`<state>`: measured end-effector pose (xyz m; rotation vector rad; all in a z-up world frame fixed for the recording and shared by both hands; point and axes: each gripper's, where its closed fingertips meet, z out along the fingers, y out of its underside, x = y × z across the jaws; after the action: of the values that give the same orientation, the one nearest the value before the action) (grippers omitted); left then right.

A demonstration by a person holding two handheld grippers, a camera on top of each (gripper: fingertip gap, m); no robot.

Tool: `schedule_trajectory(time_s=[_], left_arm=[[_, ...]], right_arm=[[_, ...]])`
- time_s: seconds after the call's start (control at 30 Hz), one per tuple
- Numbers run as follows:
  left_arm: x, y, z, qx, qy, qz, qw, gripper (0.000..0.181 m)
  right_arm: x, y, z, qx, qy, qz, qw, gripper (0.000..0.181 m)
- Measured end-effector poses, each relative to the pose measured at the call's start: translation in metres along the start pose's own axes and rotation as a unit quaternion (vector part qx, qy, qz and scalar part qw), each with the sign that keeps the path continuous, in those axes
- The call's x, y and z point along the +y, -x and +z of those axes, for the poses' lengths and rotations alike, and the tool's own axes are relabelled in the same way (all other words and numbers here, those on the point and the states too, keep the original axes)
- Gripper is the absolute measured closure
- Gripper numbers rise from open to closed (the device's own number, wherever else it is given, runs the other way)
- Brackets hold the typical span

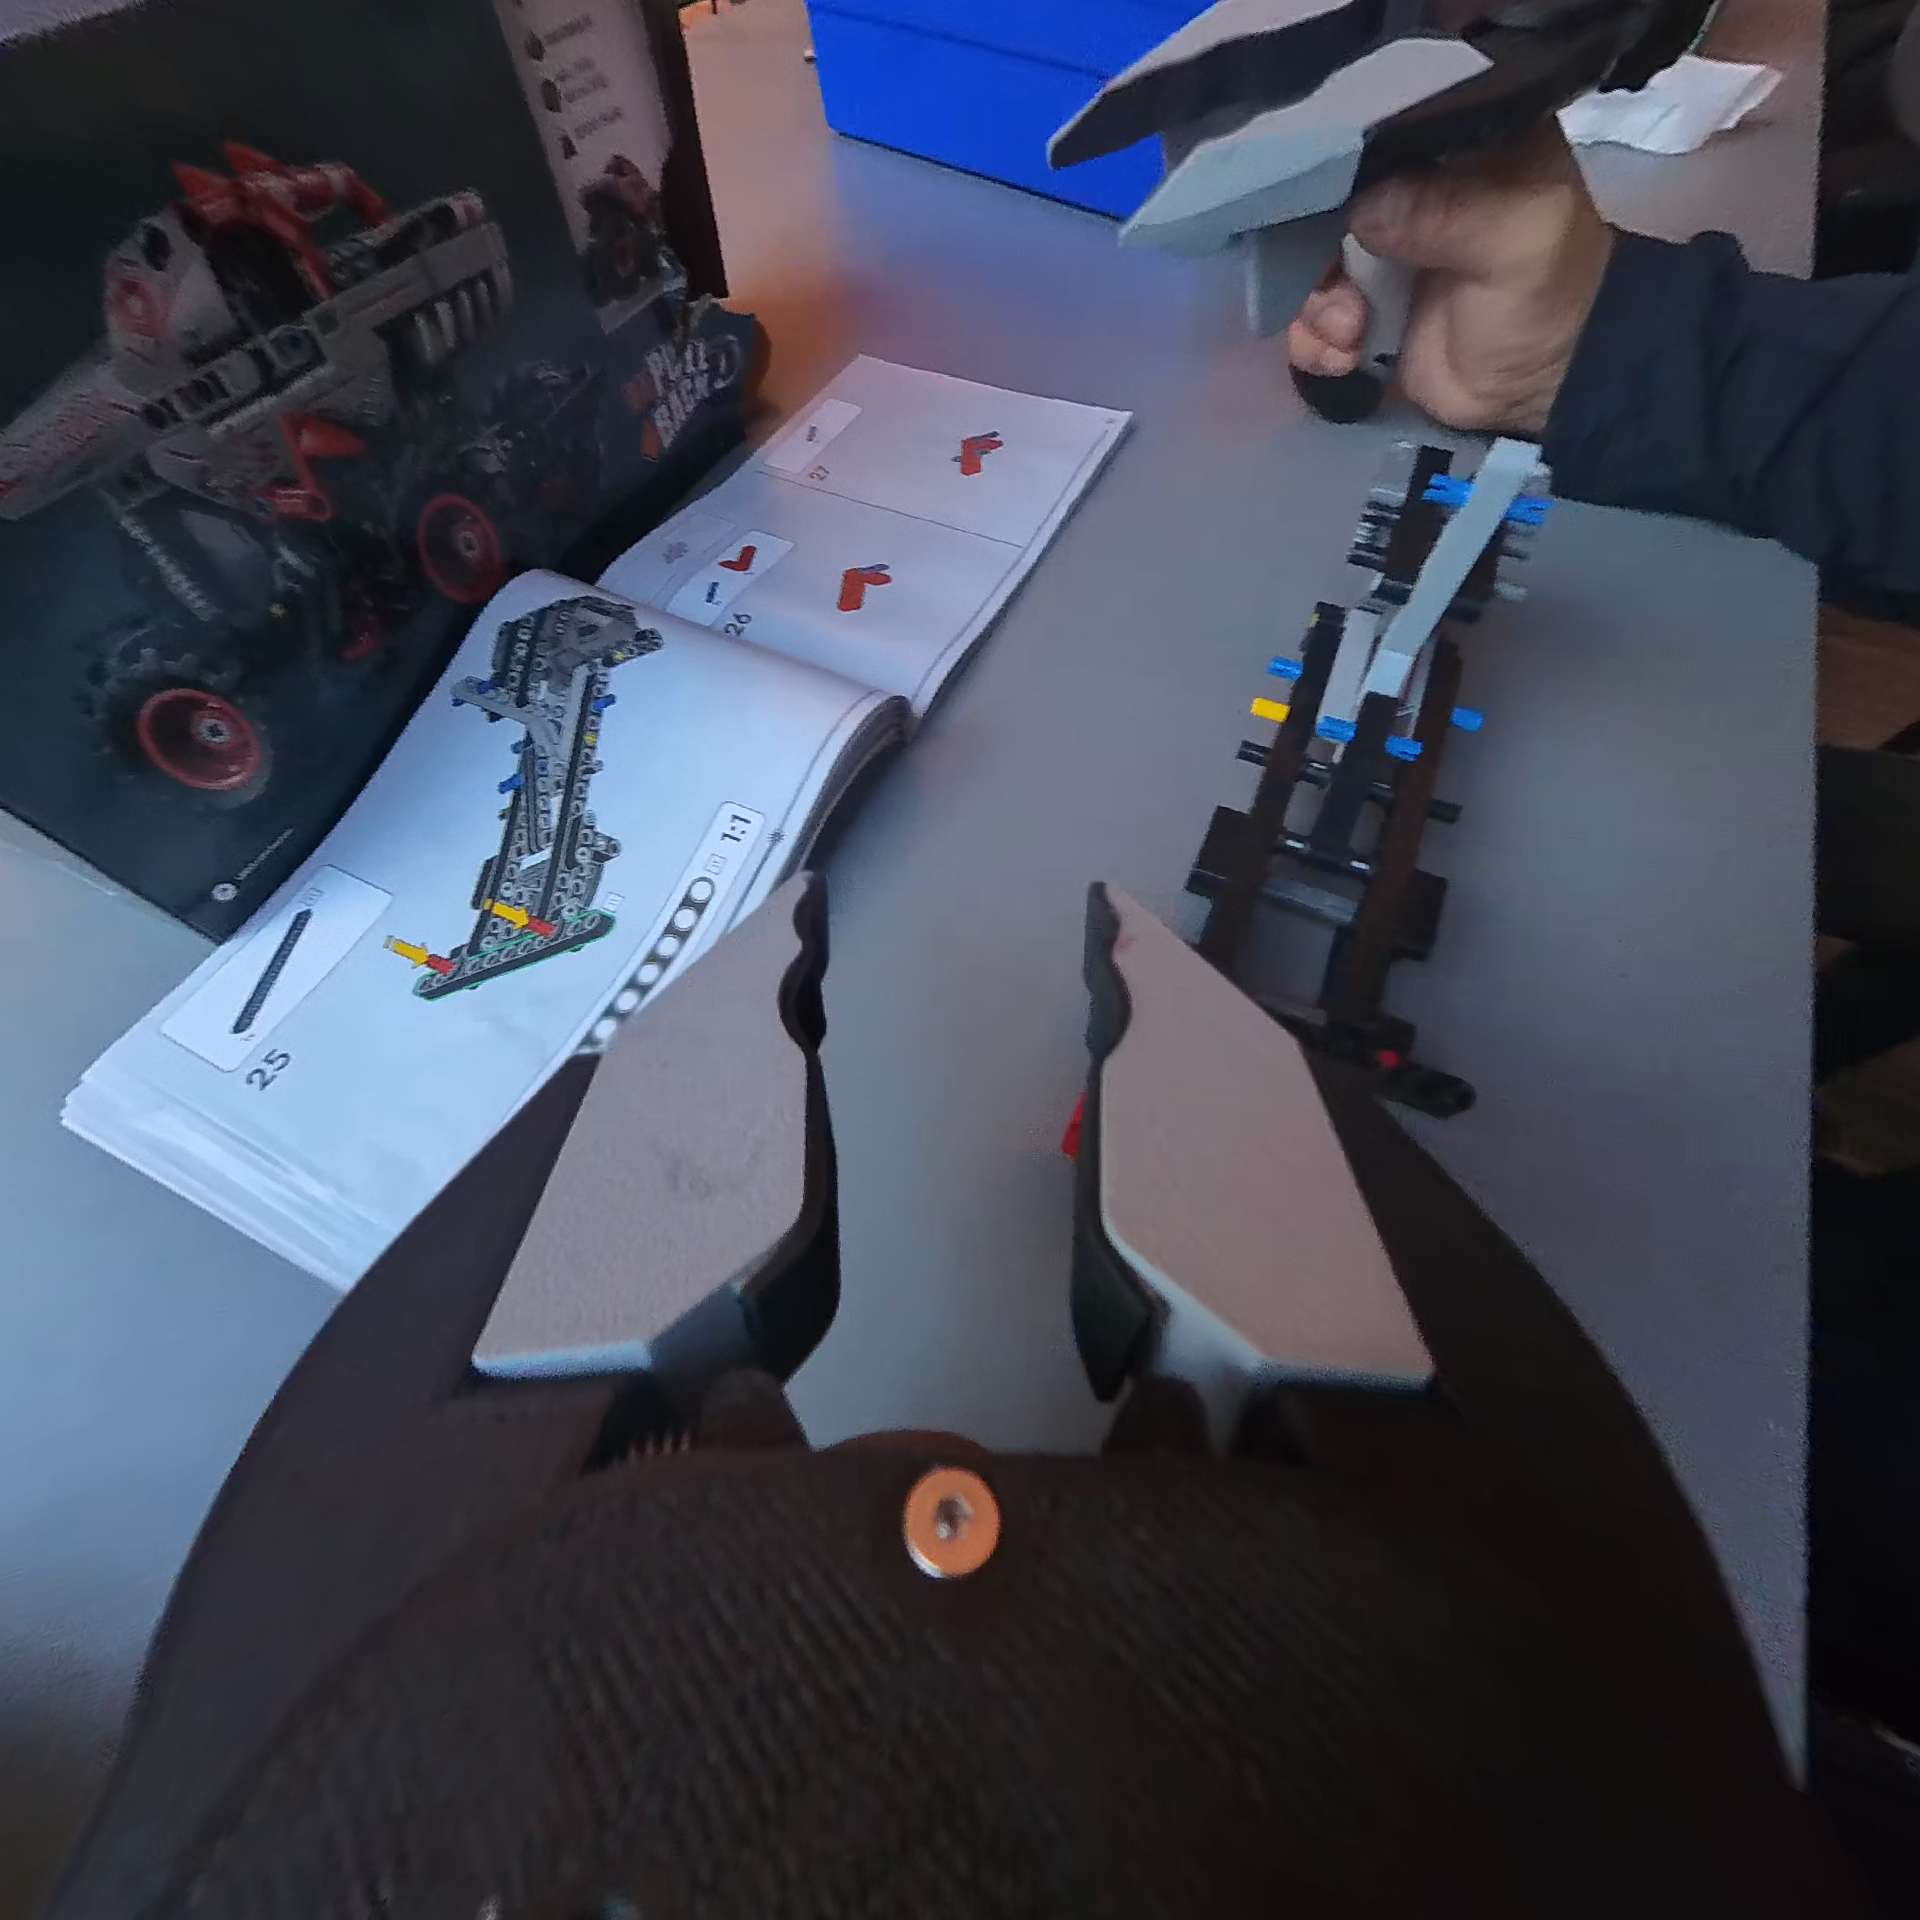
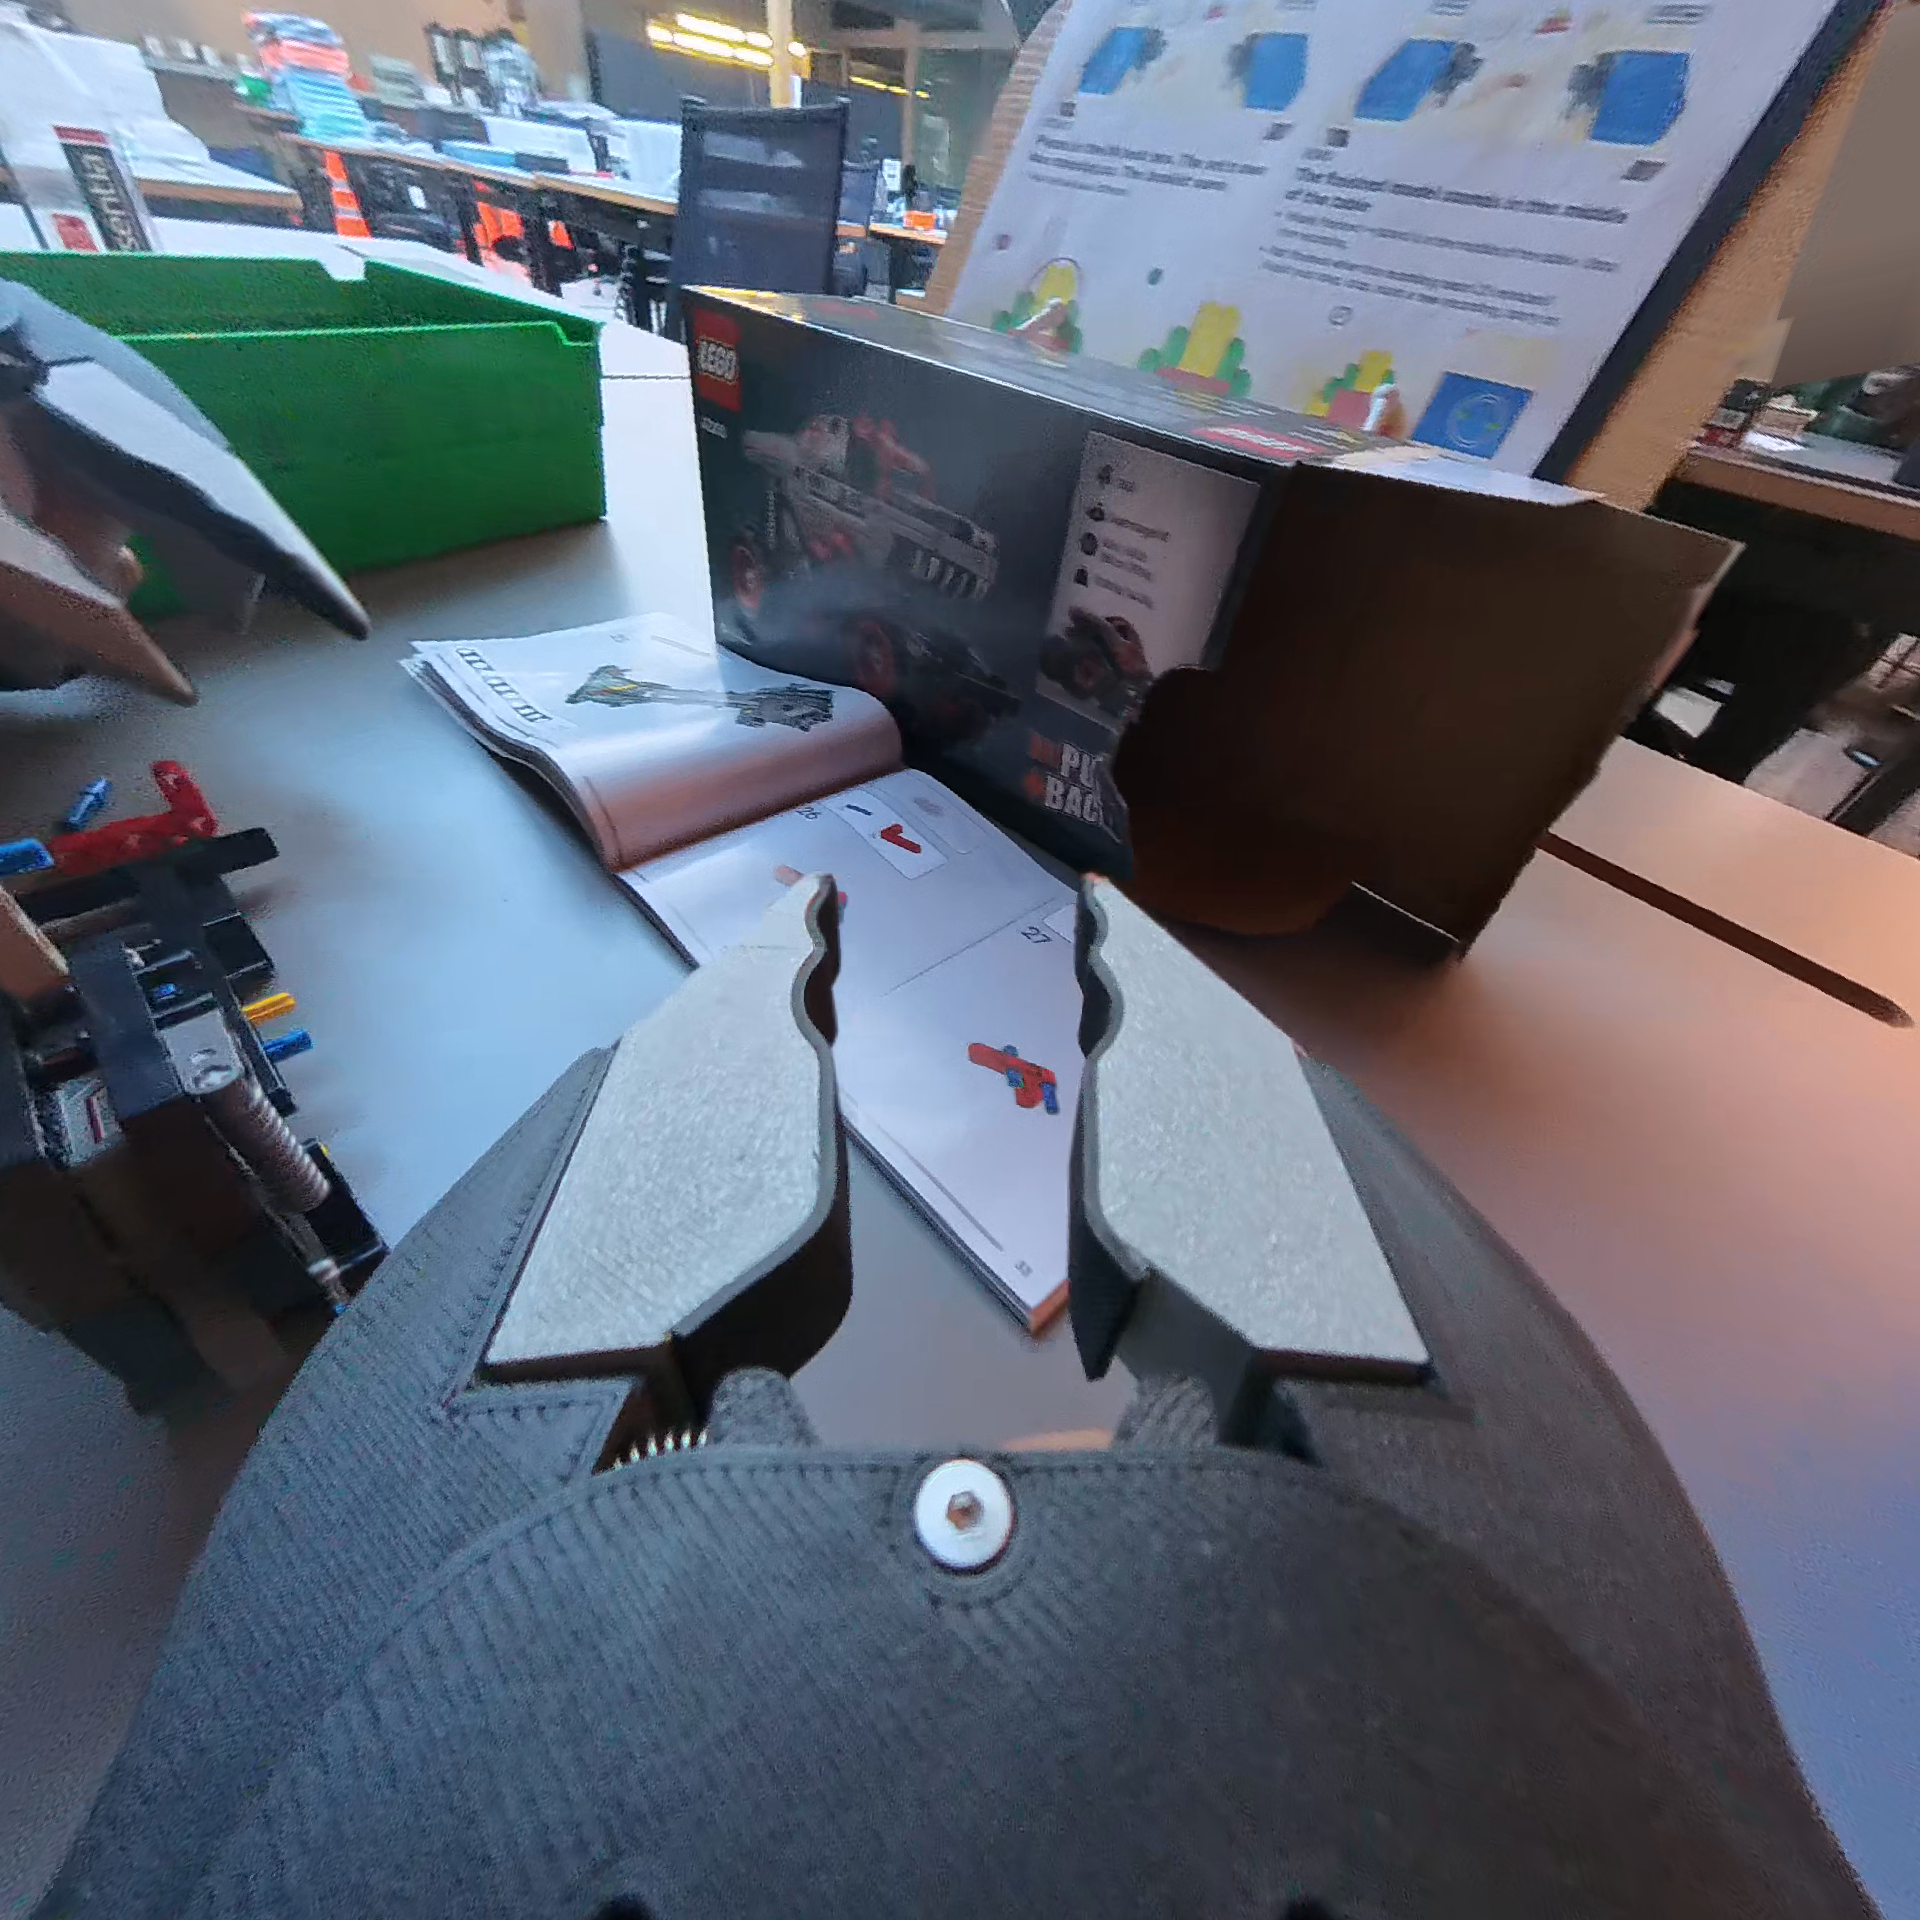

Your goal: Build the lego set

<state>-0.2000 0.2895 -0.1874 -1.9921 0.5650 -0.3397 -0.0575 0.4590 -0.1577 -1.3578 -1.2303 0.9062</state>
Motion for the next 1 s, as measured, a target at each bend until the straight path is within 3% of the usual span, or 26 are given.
schedule_trajectory(time_s=[0.27,0.57,0.73,0.87,1.0], left_arm=[[-0.001,0.015,-0.002,-0.038,-0.002,0.011,0.999,0.136],[-0.006,0.002,0.002,-0.021,-0.009,0.016,1.000,0.137],[-0.003,0.018,-0.002,-0.044,-0.012,-0.029,0.999,0.137],[-0.009,0.019,-0.009,-0.022,-0.037,-0.069,0.997,0.136],[-0.011,0.025,-0.011,-0.044,-0.048,-0.060,0.996,0.137]], right_arm=[[0.001,0.000,0.011,0.003,0.008,-0.006,1.000,0.139],[0.006,-0.039,0.004,0.085,0.014,0.002,0.996,0.137],[0.009,-0.053,-0.006,0.118,0.018,0.001,0.993,0.137],[0.007,-0.052,-0.006,0.103,0.011,0.004,0.995,0.137],[0.008,-0.035,0.004,0.041,0.016,-0.011,0.999,0.137]])
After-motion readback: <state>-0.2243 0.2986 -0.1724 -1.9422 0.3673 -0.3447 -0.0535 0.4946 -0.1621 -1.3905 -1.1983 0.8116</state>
